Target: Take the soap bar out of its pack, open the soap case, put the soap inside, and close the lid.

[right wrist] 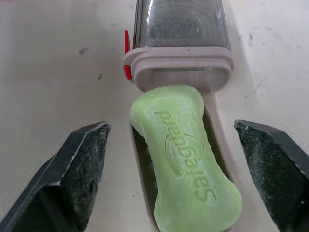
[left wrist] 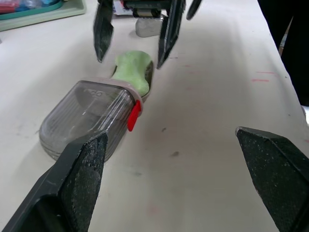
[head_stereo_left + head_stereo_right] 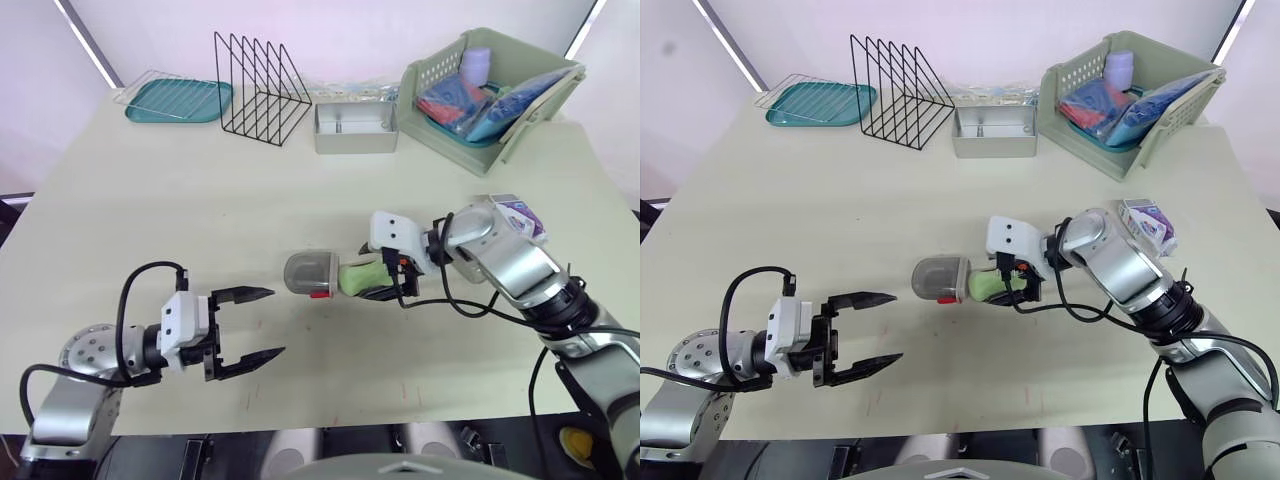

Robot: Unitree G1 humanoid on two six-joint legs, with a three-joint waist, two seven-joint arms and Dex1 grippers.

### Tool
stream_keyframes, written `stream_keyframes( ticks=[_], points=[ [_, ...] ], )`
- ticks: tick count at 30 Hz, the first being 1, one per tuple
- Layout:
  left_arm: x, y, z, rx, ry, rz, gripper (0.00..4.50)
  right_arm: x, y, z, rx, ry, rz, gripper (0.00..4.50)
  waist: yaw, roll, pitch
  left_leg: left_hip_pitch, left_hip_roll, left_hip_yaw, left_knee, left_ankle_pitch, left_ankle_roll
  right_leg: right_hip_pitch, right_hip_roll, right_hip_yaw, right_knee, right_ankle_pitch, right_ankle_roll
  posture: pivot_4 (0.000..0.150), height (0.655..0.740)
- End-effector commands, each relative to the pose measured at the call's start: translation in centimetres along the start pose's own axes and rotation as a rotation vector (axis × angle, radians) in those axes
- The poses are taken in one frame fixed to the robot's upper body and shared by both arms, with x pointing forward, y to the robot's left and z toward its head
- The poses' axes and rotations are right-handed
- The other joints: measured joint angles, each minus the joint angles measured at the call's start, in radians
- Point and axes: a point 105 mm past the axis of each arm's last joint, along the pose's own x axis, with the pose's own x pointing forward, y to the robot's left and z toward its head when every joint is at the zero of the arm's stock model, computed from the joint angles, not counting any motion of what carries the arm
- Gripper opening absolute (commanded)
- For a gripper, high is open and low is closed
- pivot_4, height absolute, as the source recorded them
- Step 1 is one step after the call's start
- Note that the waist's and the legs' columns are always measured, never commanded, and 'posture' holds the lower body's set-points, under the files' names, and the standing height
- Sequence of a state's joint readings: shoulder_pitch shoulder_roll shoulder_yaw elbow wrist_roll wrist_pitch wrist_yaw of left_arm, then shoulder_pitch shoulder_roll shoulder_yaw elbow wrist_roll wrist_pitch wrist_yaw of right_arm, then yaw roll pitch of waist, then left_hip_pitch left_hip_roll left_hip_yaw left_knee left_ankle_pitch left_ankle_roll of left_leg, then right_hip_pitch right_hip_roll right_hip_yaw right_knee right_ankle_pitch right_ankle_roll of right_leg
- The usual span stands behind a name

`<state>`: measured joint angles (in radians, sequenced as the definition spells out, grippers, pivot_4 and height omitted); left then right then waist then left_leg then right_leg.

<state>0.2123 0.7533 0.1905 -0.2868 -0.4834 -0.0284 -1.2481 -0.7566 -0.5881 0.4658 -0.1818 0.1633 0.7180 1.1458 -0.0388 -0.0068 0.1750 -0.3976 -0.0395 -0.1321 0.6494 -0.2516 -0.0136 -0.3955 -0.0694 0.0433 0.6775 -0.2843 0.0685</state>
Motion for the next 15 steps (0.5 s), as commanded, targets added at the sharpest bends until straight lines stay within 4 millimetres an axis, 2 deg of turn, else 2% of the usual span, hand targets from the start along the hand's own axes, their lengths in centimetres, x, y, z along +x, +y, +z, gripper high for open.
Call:
stream_keyframes(
  ticks=[1,3,6,9,11,13,15],
  points=[
    [0.0,0.1,0.6,0.031,0.004,-0.005,4.5,-3.0,-0.6,1.7,-0.046,-0.174,-0.081,4.46,0.005,0.0,0.0,0.0,0.0,0.0,0.0,0.0,0.0,0.0,0.0,0.0,0.0,0.0,0.0,0.15,0.74],
    [0.0,0.4,0.6,0.034,0.006,-0.001,4.5,-4.5,-0.5,1.2,-0.022,-0.271,-0.134,4.46,0.008,0.0,0.0,0.0,0.0,0.0,0.0,0.0,0.0,0.001,0.0,-0.001,0.0,0.0,0.0,0.15,0.74],
    [0.1,1.0,0.6,0.047,0.007,0.008,4.5,-6.0,0.8,0.5,-0.005,-0.422,-0.171,4.46,0.006,0.0,0.0,0.0,0.0,0.0,0.0,0.0,0.0,0.001,0.0,0.0,0.0,0.0,0.0,0.15,0.74],
    [0.4,2.1,0.8,0.074,0.016,0.011,4.5,-7.1,3.8,-1.8,0.059,-0.542,-0.202,4.46,0.017,-0.001,-0.001,0.0,0.0,0.0,0.0,0.0,0.0,0.002,0.001,-0.002,0.0,0.0,0.0,0.15,0.74],
    [0.5,2.8,0.8,0.095,0.029,0.004,4.5,-7.2,5.3,-3.3,0.075,-0.561,-0.205,4.46,0.023,-0.001,0.0,0.0,0.0,0.0,-0.001,0.0,0.0,0.001,0.001,0.0,0.0,0.0,0.0,0.15,0.74],
    [0.7,3.4,1.0,0.124,0.055,-0.024,4.5,-6.9,7.7,-5.2,0.03,-0.527,-0.149,4.46,0.024,-0.001,0.0,0.0,0.0,0.001,0.0,0.0,0.0,0.002,0.001,0.0,0.0,0.0,0.0,0.15,0.74],
    [0.8,3.9,1.1,0.153,0.084,-0.058,4.5,-6.7,8.8,-6.4,0.029,-0.506,-0.137,4.46,0.019,-0.001,0.0,0.002,0.0,0.004,0.001,0.0,0.0,0.002,0.001,0.001,0.001,0.0,0.0,0.15,0.74]
  ],
)
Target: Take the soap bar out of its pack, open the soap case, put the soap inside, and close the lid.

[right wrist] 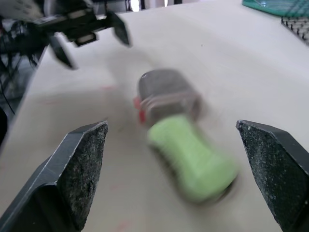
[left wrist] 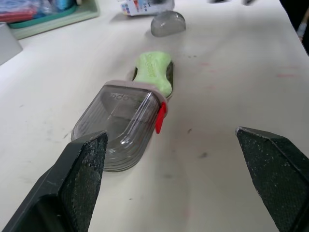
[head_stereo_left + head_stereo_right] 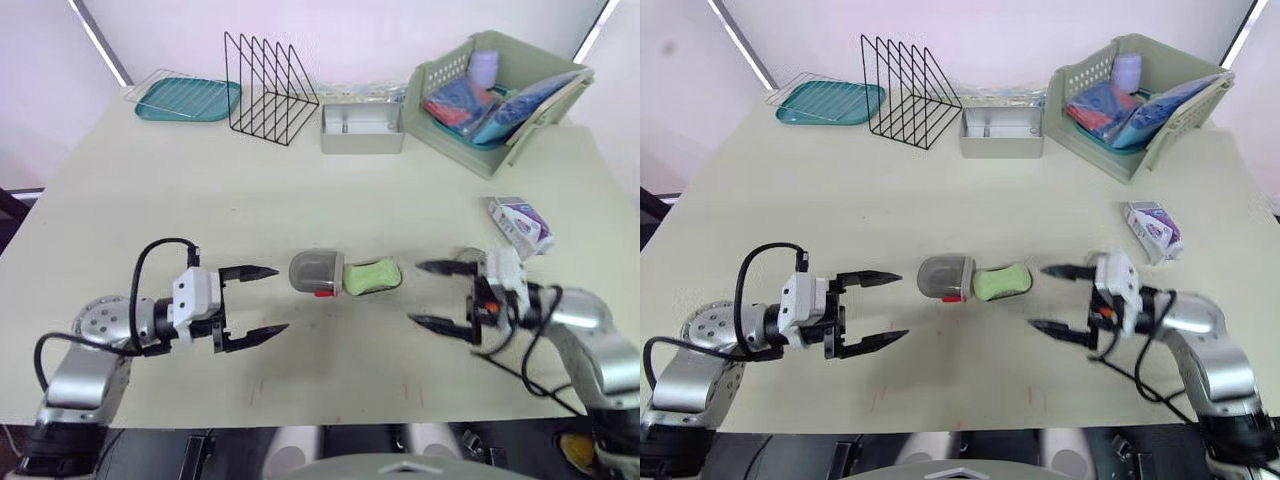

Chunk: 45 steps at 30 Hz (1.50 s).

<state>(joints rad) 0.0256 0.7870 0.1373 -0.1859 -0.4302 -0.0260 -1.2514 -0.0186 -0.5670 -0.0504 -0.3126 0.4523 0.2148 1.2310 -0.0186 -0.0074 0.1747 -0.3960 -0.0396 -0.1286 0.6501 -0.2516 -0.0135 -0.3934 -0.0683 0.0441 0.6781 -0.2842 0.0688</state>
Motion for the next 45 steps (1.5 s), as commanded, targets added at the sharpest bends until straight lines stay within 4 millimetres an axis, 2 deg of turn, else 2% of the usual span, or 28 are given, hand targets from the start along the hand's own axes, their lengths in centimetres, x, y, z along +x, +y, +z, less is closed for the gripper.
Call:
stream_keyframes(
  ticks=[1,6,11,16,21,27,35,45],
  points=[
    [0.0,1.1,0.4,0.092,0.069,-0.074,4.5,-1.4,1.6,-0.8,-0.105,0.003,0.036,4.46,-0.007,0.0,0.0,0.001,0.0,0.002,0.0,0.0,0.0,0.0,0.0,0.0,0.0,0.0,0.0,0.15,0.74],
    [0.5,4.1,0.5,0.146,0.167,-0.145,4.5,-2.4,1.4,-1.8,-0.105,-0.008,-0.023,4.46,-0.019,0.0,0.0,0.002,0.003,0.004,0.0,0.0,0.0,0.001,0.005,0.0,0.0,0.001,-0.001,0.15,0.74],
    [2.0,5.8,1.5,0.181,0.193,-0.203,4.5,-2.7,1.6,-2.2,-0.074,-0.03,-0.048,4.46,-0.02,-0.001,0.0,0.002,0.001,0.004,0.0,0.0,0.0,0.001,0.005,0.001,0.0,0.001,-0.001,0.15,0.74],
    [2.8,6.1,1.1,0.195,0.241,-0.28,4.5,-2.3,1.0,-1.1,0.015,-0.124,-0.137,4.46,-0.026,-0.001,0.0,0.001,0.002,0.004,0.0,0.0,0.0,0.0,0.006,0.002,0.001,0.001,-0.001,0.15,0.74],
    [3.3,6.4,0.8,0.191,0.26,-0.317,4.5,-2.3,2.2,-1.8,0.028,-0.093,-0.109,4.46,-0.018,-0.001,0.0,0.001,0.002,0.004,0.001,0.0,0.0,0.0,0.006,0.002,0.0,0.001,-0.001,0.15,0.74],
    [3.5,7.5,0.5,0.196,0.294,-0.318,4.5,-2.3,2.0,-2.0,0.023,-0.088,-0.118,4.46,-0.02,-0.001,0.0,0.001,0.001,0.003,0.002,0.0,0.0,0.001,0.006,0.001,0.001,0.001,-0.001,0.15,0.74],
    [4.2,6.7,-1.2,0.145,0.345,-0.38,4.5,-2.0,2.0,-2.1,0.018,-0.08,-0.099,4.46,-0.019,-0.001,0.0,0.001,0.001,0.003,0.003,0.0,0.0,0.001,0.006,0.001,0.001,0.001,-0.001,0.15,0.74],
    [4.8,6.6,-1.5,0.153,0.348,-0.391,4.5,-2.0,2.5,-2.4,0.018,-0.066,-0.079,4.46,-0.021,-0.001,0.0,0.0,0.0,0.002,0.003,0.0,0.0,0.001,0.006,0.001,0.001,0.001,-0.001,0.15,0.74]
  ],
)
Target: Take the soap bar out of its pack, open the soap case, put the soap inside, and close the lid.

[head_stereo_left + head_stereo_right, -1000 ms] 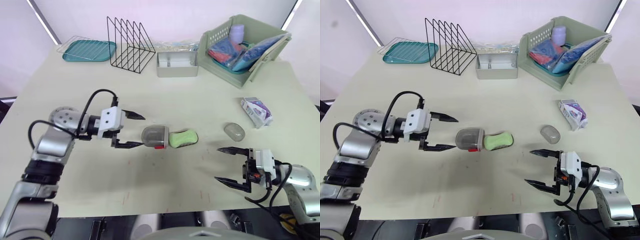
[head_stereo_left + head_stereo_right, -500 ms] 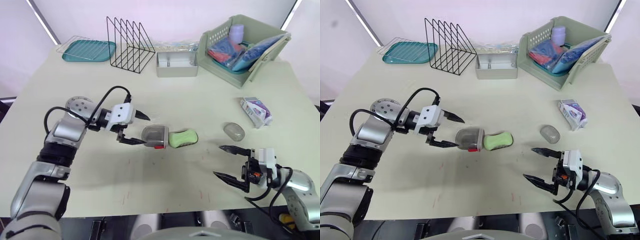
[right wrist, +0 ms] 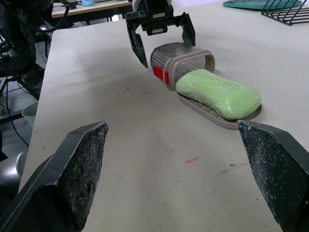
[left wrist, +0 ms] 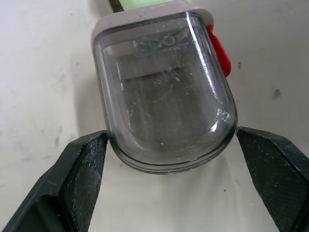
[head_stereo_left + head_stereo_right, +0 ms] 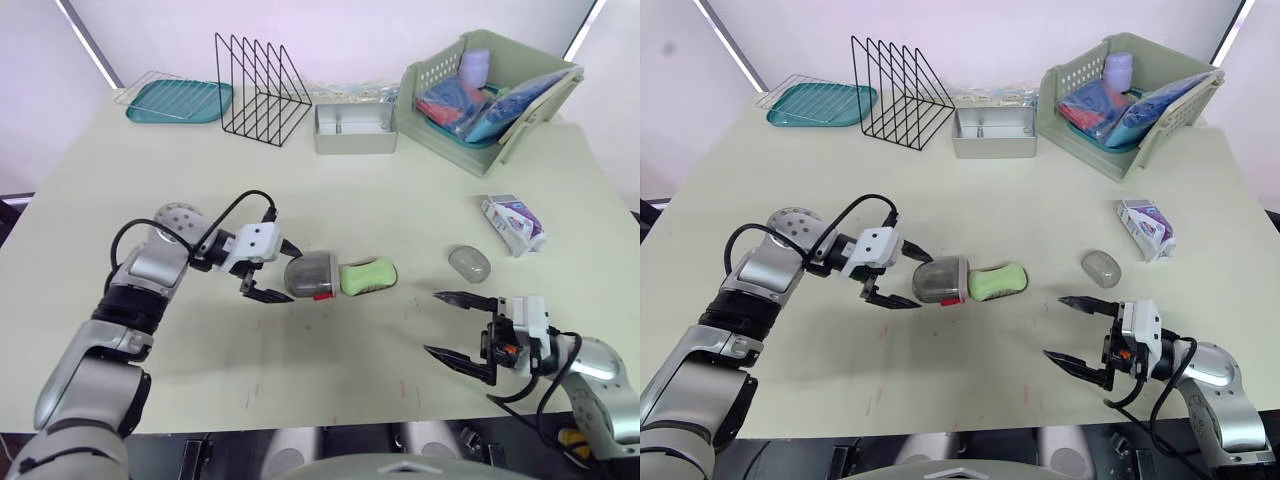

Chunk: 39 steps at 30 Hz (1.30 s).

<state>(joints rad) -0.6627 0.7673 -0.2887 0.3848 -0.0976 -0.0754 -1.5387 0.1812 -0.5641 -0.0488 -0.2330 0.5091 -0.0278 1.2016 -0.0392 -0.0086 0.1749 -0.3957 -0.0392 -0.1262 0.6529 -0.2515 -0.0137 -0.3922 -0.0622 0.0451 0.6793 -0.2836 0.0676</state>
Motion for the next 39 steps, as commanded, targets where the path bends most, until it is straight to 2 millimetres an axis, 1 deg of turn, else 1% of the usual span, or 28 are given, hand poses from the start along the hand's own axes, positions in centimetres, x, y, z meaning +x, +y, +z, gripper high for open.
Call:
stream_keyframes(
  ticks=[1,7,13,20,27,39],
  points=[
    [-0.1,0.4,0.4,0.029,0.002,0.006,4.5,0.1,0.3,0.4,-0.029,-0.007,0.021,4.46,0.0,0.0,0.0,0.0,0.0,0.0,0.0,0.0,0.0,0.0,0.0,0.0,0.0,0.0,0.0,0.15,0.74],
    [0.4,0.4,0.7,0.003,-0.029,0.01,4.5,0.1,0.3,0.4,-0.031,-0.003,0.023,4.46,-0.001,0.0,0.0,0.0,0.0,0.0,0.0,0.0,0.0,0.0,0.0,0.0,0.0,0.0,0.0,0.15,0.74],
    [0.9,0.3,0.3,-0.017,-0.015,0.021,4.5,0.2,0.4,0.4,-0.034,0.0,0.026,4.46,-0.001,0.0,0.0,0.0,0.0,0.0,0.0,0.0,0.0,0.0,0.0,0.0,0.0,0.0,0.0,0.15,0.74],
    [0.9,0.4,0.2,-0.04,-0.017,0.041,4.5,0.2,0.5,0.3,-0.032,0.004,0.032,4.46,-0.001,0.0,0.0,0.0,0.0,0.0,0.0,0.0,0.0,0.0,0.0,0.0,0.0,0.0,0.0,0.15,0.74],
    [1.1,0.7,0.7,-0.048,-0.053,0.057,4.5,0.1,0.4,0.2,-0.032,0.013,0.036,4.46,-0.001,0.0,0.0,0.0,0.0,0.0,0.0,0.0,0.0,0.0,0.0,0.0,0.0,0.0,0.0,0.15,0.74],
    [1.2,0.8,0.3,-0.047,-0.04,0.064,4.5,0.0,0.4,0.0,-0.031,0.021,0.042,4.46,-0.001,0.0,0.0,0.0,0.0,0.0,0.0,0.0,0.0,0.0,0.0,0.0,0.0,0.0,0.0,0.15,0.74]
  ],
)
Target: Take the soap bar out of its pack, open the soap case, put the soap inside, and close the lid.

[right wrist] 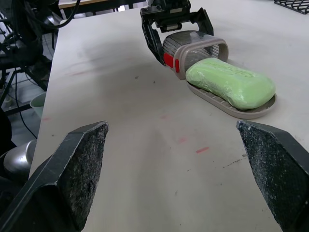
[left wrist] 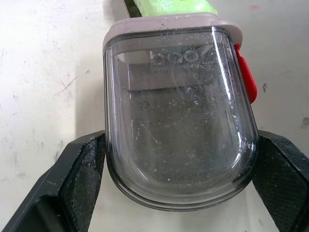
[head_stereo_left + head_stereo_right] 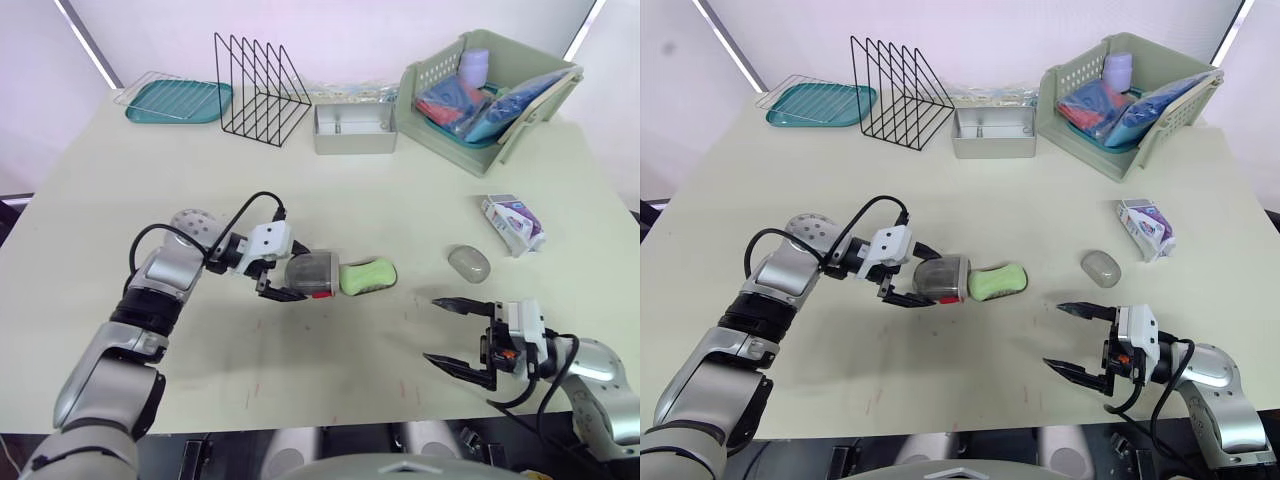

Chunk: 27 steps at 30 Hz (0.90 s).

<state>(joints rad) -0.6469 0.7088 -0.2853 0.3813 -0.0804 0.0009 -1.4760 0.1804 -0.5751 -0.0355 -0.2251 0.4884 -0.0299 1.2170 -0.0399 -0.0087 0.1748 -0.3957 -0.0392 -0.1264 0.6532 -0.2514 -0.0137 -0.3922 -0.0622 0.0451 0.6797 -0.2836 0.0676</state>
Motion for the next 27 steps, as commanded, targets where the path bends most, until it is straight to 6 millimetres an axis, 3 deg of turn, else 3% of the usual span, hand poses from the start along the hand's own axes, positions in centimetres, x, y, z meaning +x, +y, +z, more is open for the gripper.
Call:
stream_keyframes(
  ticks=[1,4,8,17,22,27],
  points=[
    [-0.4,0.4,0.4,0.03,-0.008,0.027,4.5,-0.1,0.1,0.4,-0.031,-0.008,0.015,4.46,0.0,0.0,0.0,0.0,0.0,0.0,0.0,0.0,0.0,0.0,0.0,0.0,0.0,0.0,0.0,0.15,0.74],
    [-0.3,0.4,0.4,0.031,-0.012,0.026,4.5,-0.1,0.1,0.3,-0.031,-0.007,0.015,4.46,0.0,0.0,0.0,0.0,0.0,0.0,0.0,0.0,0.0,0.0,0.0,0.0,0.0,0.0,0.0,0.15,0.74],
    [-0.3,0.5,0.5,0.042,-0.023,0.037,3.44,-0.3,0.2,0.1,-0.03,-0.003,0.013,4.5,0.0,0.0,0.0,0.0,0.0,0.0,0.0,0.0,0.0,0.0,0.0,0.0,0.0,0.0,0.0,0.15,0.74],
    [-0.8,0.8,0.4,0.051,-0.017,0.063,3.44,0.1,-0.2,0.9,-0.08,-0.001,0.034,4.5,0.0,0.0,0.0,0.0,0.0,0.0,0.0,0.0,0.0,0.0,0.0,0.0,0.0,0.0,0.0,0.15,0.74],
    [-1.4,0.0,-0.1,0.06,0.002,0.061,3.44,2.1,-3.8,4.5,-0.187,0.05,0.083,4.5,-0.017,0.0,0.0,0.001,0.001,0.002,0.001,0.0,0.0,-0.001,0.0,0.002,0.002,0.0,0.0,0.15,0.74],
    [-1.3,-0.5,0.3,0.049,-0.009,0.068,3.44,4.4,-5.0,5.9,-0.21,0.183,0.198,4.5,-0.006,0.0,0.0,-0.002,0.002,-0.001,0.0,0.0,0.0,-0.002,0.001,-0.001,0.0,0.0,0.0,0.15,0.74]
  ],
)
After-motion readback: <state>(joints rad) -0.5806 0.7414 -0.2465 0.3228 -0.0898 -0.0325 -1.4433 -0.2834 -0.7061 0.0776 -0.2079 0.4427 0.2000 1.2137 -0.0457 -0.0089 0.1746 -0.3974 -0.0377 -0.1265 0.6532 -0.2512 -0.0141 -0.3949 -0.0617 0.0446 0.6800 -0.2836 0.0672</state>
